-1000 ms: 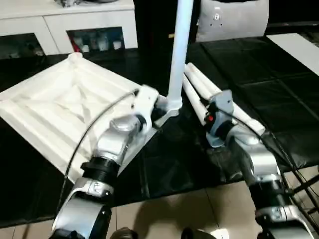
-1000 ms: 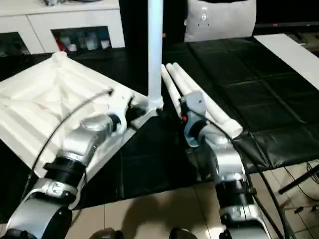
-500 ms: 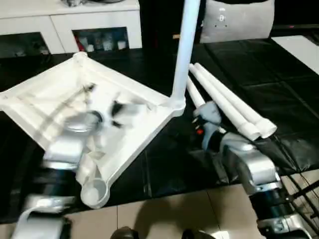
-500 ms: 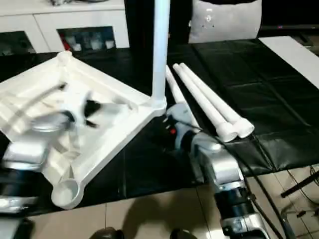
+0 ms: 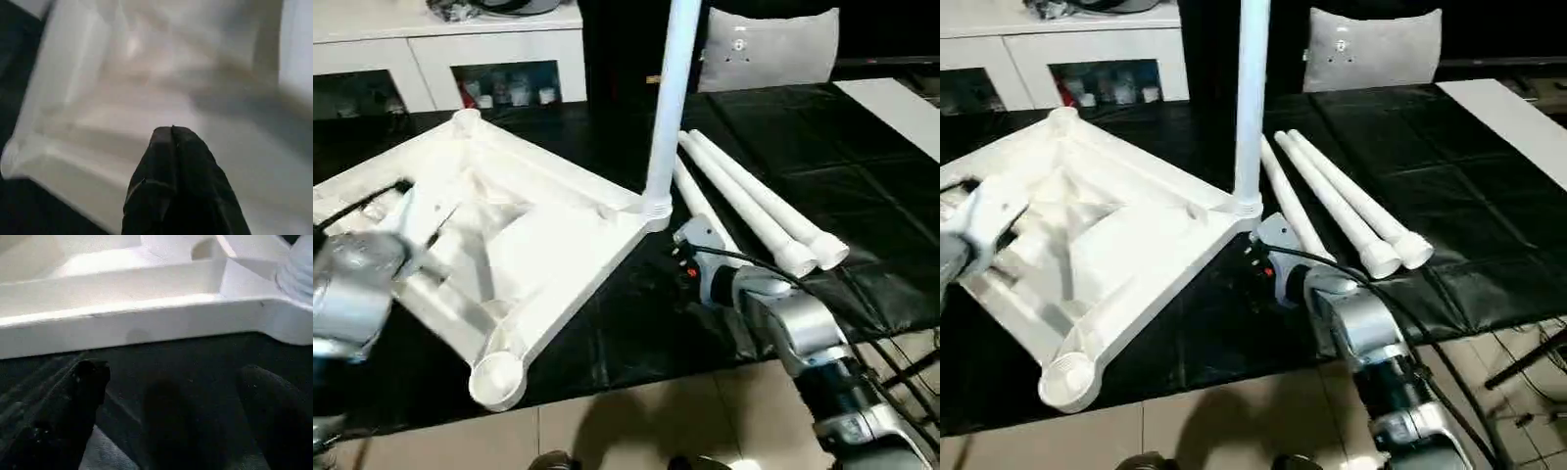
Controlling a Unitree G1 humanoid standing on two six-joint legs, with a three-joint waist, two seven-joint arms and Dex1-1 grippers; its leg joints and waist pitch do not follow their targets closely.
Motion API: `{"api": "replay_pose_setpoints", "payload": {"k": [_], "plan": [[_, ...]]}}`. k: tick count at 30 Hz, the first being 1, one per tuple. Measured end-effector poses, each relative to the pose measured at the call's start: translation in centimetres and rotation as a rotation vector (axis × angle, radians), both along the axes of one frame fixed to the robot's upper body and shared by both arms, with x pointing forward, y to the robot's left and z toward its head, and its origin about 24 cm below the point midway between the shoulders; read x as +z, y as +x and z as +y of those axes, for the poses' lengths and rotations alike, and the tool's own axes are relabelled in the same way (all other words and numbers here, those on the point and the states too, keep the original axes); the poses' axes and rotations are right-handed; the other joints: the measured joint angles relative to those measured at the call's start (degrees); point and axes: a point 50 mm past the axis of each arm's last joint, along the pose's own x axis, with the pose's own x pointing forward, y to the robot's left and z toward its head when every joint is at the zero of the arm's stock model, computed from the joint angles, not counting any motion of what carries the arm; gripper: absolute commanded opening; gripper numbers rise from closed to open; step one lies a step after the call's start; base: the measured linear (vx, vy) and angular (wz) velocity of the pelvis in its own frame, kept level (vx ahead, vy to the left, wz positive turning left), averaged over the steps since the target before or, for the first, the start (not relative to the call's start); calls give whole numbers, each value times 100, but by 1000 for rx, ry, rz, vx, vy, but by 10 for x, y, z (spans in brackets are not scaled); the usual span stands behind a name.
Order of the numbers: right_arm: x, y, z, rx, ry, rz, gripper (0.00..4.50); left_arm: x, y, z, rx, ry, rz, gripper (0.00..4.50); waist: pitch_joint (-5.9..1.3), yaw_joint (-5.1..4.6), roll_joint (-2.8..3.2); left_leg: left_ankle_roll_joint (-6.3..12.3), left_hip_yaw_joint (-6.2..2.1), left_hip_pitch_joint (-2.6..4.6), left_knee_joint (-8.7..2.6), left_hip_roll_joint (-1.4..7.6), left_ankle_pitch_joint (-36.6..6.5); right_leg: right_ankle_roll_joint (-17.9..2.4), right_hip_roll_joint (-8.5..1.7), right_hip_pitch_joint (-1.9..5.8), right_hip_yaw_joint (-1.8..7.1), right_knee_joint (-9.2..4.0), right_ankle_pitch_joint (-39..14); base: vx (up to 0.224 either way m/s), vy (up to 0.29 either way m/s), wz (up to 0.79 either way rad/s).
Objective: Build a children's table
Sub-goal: Rotate table base
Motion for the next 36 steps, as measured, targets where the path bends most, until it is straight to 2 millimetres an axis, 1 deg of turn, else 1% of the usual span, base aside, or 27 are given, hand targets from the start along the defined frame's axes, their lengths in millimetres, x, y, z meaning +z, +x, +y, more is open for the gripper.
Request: {"api": "replay_pose_setpoints", "payload": {"k": [3,7,13,14,19,23,27,29,33,36], "plan": [[-5,2,7,18,-3,18,450,0,-9,1,-36,12,82,7,0,17,-1,0,0,-1,-2,0,0,0,0,0,0,1,0,0,0,0],[-3,8,18,40,1,5,450,-1,-18,2,-61,30,162,7,-5,24,-8,-1,1,1,0,-1,1,-2,-1,2,3,3,1,0,0,0],[-11,12,25,55,-3,23,450,-7,-26,-7,-126,-14,257,7,-11,15,-18,-5,0,10,0,-2,2,-3,0,13,6,5,2,0,0,0],[-13,13,27,63,-8,28,450,-9,-29,-9,-155,-21,291,7,-11,11,-17,-5,0,11,0,-2,2,-3,0,13,7,6,2,0,0,0],[-21,17,41,93,-24,45,450,-31,-46,-36,-376,-157,484,7,-12,5,-15,-7,1,12,0,-1,3,-6,0,11,9,13,3,0,0,0],[-21,20,50,93,-8,40,450,-35,-50,-50,-499,-238,542,7,-12,7,-16,-10,1,24,1,-1,6,-7,0,17,11,21,3,0,0,0],[-25,22,49,72,-5,55,450,-36,-52,-56,-561,-287,574,7,-12,-13,-16,-12,5,55,3,-2,6,-6,0,36,19,31,3,0,0,0],[-26,23,49,64,-5,53,450,-37,-53,-60,-586,-320,583,7,-13,-56,-17,-12,8,64,3,-2,6,-6,0,41,24,31,3,0,0,0],[-26,27,49,46,-14,45,450,-34,-55,-77,-671,-401,588,7,-14,-193,-19,-12,9,66,3,-2,6,-6,1,41,27,37,3,0,0,0],[-26,29,50,19,-3,32,450,-33,-53,-90,-739,-447,579,7,-14,-261,-19,-14,10,67,2,0,5,-7,4,38,27,41,1,0,0,0]]}}
